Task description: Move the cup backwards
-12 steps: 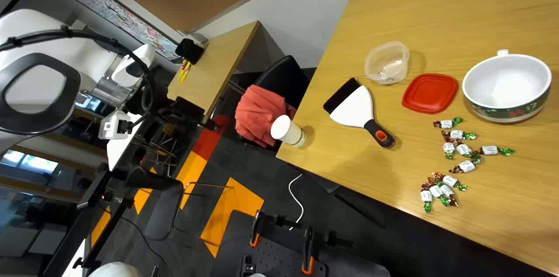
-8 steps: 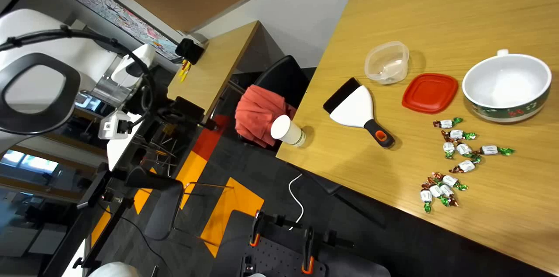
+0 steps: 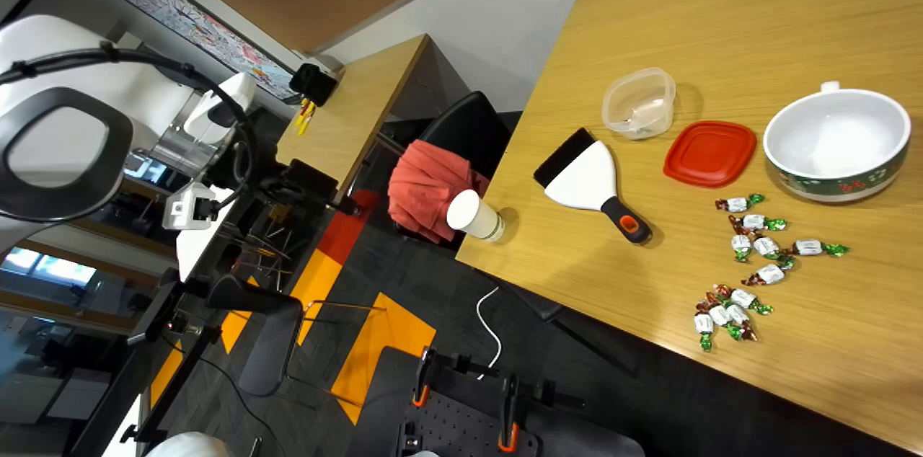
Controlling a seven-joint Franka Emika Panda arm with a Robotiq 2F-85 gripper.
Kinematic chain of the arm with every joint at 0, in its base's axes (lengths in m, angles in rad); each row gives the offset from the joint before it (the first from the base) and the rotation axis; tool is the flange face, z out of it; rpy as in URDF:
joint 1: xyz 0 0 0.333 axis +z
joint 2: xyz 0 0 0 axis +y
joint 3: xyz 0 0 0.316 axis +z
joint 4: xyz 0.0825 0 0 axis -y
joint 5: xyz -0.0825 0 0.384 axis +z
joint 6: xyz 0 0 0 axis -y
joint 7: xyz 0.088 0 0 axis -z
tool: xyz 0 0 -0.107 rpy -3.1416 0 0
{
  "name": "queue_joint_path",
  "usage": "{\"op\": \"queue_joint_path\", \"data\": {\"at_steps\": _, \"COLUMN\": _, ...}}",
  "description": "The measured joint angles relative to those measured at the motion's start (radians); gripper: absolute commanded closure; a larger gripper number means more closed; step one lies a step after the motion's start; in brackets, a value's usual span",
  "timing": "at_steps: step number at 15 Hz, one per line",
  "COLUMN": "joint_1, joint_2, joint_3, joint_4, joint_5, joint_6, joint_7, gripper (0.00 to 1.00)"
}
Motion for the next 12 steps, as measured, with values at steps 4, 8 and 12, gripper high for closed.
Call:
{"op": "queue_joint_path", "data": {"at_steps": 4, "joint_1": 0.0, "joint_2": 0.001, "joint_3": 0.0, "joint_4": -0.005, "joint_5": 0.0, "joint_6": 0.078, "joint_7": 0.002, "gripper": 0.0}}
{"op": "queue_joint_path", "data": {"at_steps": 8, "joint_1": -0.001, "joint_2": 0.023, "joint_3": 0.0, "joint_4": -0.029, "joint_5": 0.0, "joint_6": 0.204, "joint_7": 0.004, "gripper": 0.0}}
{"op": "queue_joint_path", "data": {"at_steps": 12, "joint_1": -0.004, "joint_2": 0.045, "joint_3": 0.0, "joint_4": -0.029, "joint_5": 0.0, "joint_6": 0.21, "joint_7": 0.005, "gripper": 0.0}}
